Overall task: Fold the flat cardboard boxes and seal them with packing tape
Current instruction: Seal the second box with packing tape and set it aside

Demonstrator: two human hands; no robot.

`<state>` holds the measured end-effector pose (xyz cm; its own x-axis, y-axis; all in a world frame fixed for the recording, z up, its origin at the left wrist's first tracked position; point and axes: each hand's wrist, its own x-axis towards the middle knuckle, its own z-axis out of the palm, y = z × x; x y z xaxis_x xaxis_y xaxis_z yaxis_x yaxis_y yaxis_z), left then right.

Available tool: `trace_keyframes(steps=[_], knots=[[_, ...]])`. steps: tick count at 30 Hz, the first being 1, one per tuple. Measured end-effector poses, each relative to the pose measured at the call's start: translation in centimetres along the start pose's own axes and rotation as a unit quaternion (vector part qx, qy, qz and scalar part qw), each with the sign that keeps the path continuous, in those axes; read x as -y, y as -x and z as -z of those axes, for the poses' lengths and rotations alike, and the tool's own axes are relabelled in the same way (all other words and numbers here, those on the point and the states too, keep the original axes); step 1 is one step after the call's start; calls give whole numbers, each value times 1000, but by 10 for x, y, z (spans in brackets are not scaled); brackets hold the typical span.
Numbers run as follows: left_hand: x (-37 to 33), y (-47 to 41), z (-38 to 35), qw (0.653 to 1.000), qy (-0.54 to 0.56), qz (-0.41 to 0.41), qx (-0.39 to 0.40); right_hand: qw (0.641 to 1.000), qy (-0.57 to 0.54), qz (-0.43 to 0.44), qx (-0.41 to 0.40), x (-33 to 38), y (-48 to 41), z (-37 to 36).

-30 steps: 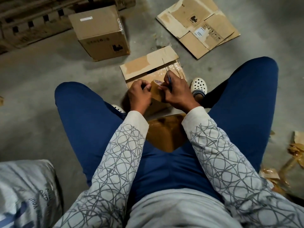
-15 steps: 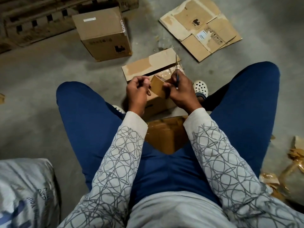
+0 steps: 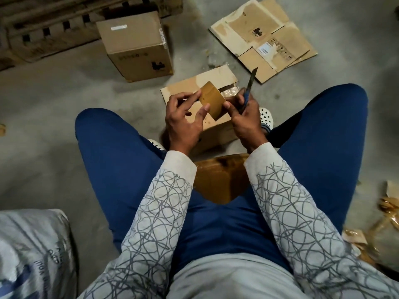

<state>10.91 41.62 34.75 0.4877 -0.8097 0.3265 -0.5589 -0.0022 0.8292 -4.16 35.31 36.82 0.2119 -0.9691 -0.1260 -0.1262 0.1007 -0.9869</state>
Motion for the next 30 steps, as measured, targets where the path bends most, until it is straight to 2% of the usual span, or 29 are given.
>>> trace_keyframes(steps=[6,11,15,20,26,28,30], knots=[[-2,-1,0,998,11,6,-61,998,54,15,2,-4,-1,-3],[-4,0,0,998,2,52,-48,991,121,46,13,-6,0,-6],[0,0,-3,998,-32,39,-26,987,148,54,19,-8,0,-5],[2,0,-10,996,-87,-8,-33,990,135,30,5,-6,4,-12],[-4,-1,-10,980,-161,-91,-78,998,60,-12,-4,-3,7,-18],[-6,0,-10,978,-155,-100,-97,999,48,-13,-10,-2,7,-18],[-12,2,-10,986,-86,-76,-117,999,29,-17,-15,-1,6,-17]])
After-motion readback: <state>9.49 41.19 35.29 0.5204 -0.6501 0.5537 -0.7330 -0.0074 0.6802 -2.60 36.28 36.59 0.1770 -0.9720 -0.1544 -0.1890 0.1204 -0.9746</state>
